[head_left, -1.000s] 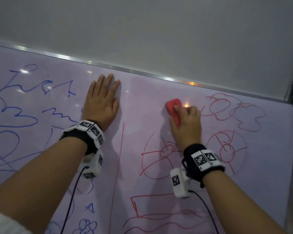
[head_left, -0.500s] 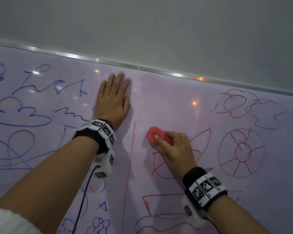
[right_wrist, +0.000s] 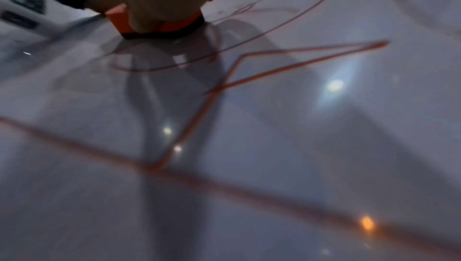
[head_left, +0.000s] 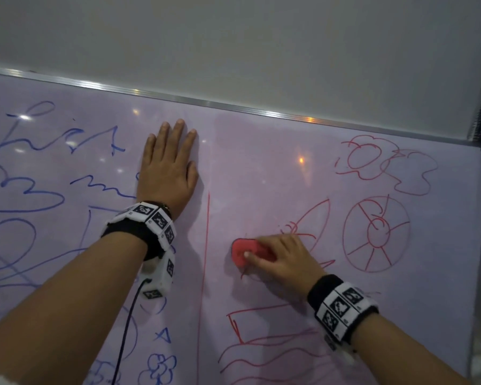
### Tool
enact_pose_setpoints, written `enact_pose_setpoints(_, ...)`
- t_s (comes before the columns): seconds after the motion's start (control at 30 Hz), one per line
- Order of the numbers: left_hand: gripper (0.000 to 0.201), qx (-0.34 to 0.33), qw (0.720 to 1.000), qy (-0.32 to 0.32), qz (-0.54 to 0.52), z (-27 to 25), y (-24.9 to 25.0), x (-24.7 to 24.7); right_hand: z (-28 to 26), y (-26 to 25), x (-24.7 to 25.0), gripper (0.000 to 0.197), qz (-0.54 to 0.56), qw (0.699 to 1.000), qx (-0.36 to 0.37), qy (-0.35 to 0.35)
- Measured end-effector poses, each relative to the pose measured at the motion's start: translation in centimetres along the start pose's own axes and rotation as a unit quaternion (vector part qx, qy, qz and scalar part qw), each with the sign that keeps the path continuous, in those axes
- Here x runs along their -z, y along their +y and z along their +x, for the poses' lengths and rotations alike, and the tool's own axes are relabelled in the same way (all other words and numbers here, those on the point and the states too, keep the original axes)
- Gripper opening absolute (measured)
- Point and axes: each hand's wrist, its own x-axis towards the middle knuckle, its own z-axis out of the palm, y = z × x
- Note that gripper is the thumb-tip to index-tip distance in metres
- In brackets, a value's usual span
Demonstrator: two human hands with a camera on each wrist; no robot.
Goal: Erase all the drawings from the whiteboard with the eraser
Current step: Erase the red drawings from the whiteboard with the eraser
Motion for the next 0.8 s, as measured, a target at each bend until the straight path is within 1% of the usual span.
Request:
enact_pose_setpoints(0.03,0.058,-0.003,1.0,0.005,0.001,0.0,0.0,0.0,0.0,1.3,0.6,0.015,0.01,0.999,-0.051,-0.01)
enact_pose_setpoints(0.07,0.057,-0.006,1.0,0.01,0.0,0.0,0.0,-0.1,0.0,2.6,1.2,0.009,0.01,0.992,-0.126,-0.008)
enact_pose_setpoints(0.1,0.057,-0.007,1.0,0.013,-0.003,0.0,0.0,-0.1,0.1,3.7,1.3,0.011,-0.02,0.975,-0.22,0.034)
enact_pose_setpoints(0.13,0.057,-0.007,1.0,0.014,-0.005,0.0,0.0,-0.1,0.1,4.4,1.3,0.019,-0.034,0.946,-0.308,0.096)
enact_pose_setpoints(0.17,0.057,-0.007,1.0,0.012,-0.007,-0.1,0.0,-0.2,0.2,4.1,1.1,0.026,-0.04,0.913,-0.385,0.128)
enact_pose_setpoints(0.2,0.057,-0.006,1.0,0.01,-0.008,-0.1,0.0,-0.2,0.2,3.3,0.2,0.031,-0.042,0.902,-0.404,0.147)
enact_pose_setpoints(0.23,0.057,-0.006,1.0,0.01,-0.01,-0.1,0.0,-0.1,0.2,1.6,-0.6,0.034,-0.037,0.906,-0.393,0.151)
enact_pose_setpoints(0.27,0.057,-0.005,1.0,0.01,-0.011,-0.1,0.0,-0.1,-0.1,-0.3,-1.5,0.034,-0.01,0.936,-0.333,0.114)
enact_pose_setpoints(0.3,0.057,-0.005,1.0,0.009,-0.012,-0.1,0.0,-0.1,-0.9,-1.9,-1.7,0.033,0.005,0.972,-0.221,0.076)
enact_pose_setpoints(0.33,0.057,-0.004,1.0,0.007,-0.013,-0.1,0.0,0.0,-2.4,-2.6,-2.0,0.037,-0.007,0.994,-0.103,0.038)
enact_pose_setpoints(0.37,0.057,-0.002,1.0,0.007,-0.013,-0.1,0.0,0.0,-3.5,-1.9,-1.9,0.042,-0.03,0.999,-0.009,0.002)
enact_pose_setpoints(0.4,0.057,0.0,1.0,0.009,-0.012,-0.1,0.0,0.0,-4.5,-0.2,-1.6,0.042,-0.039,0.999,0.019,-0.023)
enact_pose_setpoints(0.43,0.057,0.0,1.0,0.009,-0.011,-0.1,0.0,0.0,-5.3,1.2,-1.4,0.039,-0.03,0.999,-0.028,-0.02)
enact_pose_setpoints(0.47,0.057,0.0,1.0,0.008,-0.011,-0.1,0.1,0.0,-5.6,2.6,-1.0,0.035,-0.03,0.994,-0.108,0.005)
enact_pose_setpoints(0.5,0.057,0.001,1.0,0.007,-0.012,-0.1,0.1,0.0,-5.5,3.6,-0.5,0.033,-0.032,0.974,-0.22,0.041)
enact_pose_setpoints(0.53,0.057,0.002,1.0,0.007,-0.013,0.0,0.2,0.0,-4.9,4.2,-0.1,0.032,-0.049,0.939,-0.331,0.08)
enact_pose_setpoints(0.57,0.057,0.002,1.0,0.007,-0.013,0.0,0.2,0.0,-4.3,4.1,-0.1,0.031,-0.066,0.908,-0.396,0.117)
enact_pose_setpoints(0.6,0.057,0.003,1.0,0.005,-0.014,0.0,0.2,0.0,-3.5,3.3,-0.1,0.03,-0.066,0.889,-0.429,0.148)
enact_pose_setpoints(0.63,0.058,0.003,1.0,0.004,-0.014,0.0,0.2,0.1,-2.7,1.9,-0.2,0.028,-0.06,0.884,-0.434,0.161)
enact_pose_setpoints(0.67,0.058,0.004,1.0,0.002,-0.014,0.0,0.2,0.2,-2.1,0.4,-0.6,0.025,-0.04,0.897,-0.414,0.152)
enact_pose_setpoints(0.7,0.058,0.004,1.0,0.001,-0.013,0.0,0.2,0.3,-2.0,-0.9,-1.0,0.02,-0.002,0.922,-0.371,0.115)
enact_pose_setpoints(0.73,0.058,0.003,1.0,-0.001,-0.011,0.0,0.2,0.3,-2.3,-2.2,-1.2,0.019,0.017,0.954,-0.294,0.063)
enact_pose_setpoints(0.77,0.059,0.003,1.0,-0.002,-0.009,-0.1,0.2,0.4,-2.9,-2.9,-1.3,0.023,0.018,0.977,-0.209,0.024)
enact_pose_setpoints(0.8,0.058,0.004,1.0,-0.002,-0.008,-0.1,0.2,0.4,-3.5,-2.2,-1.2,0.025,0.006,0.988,-0.152,-0.003)
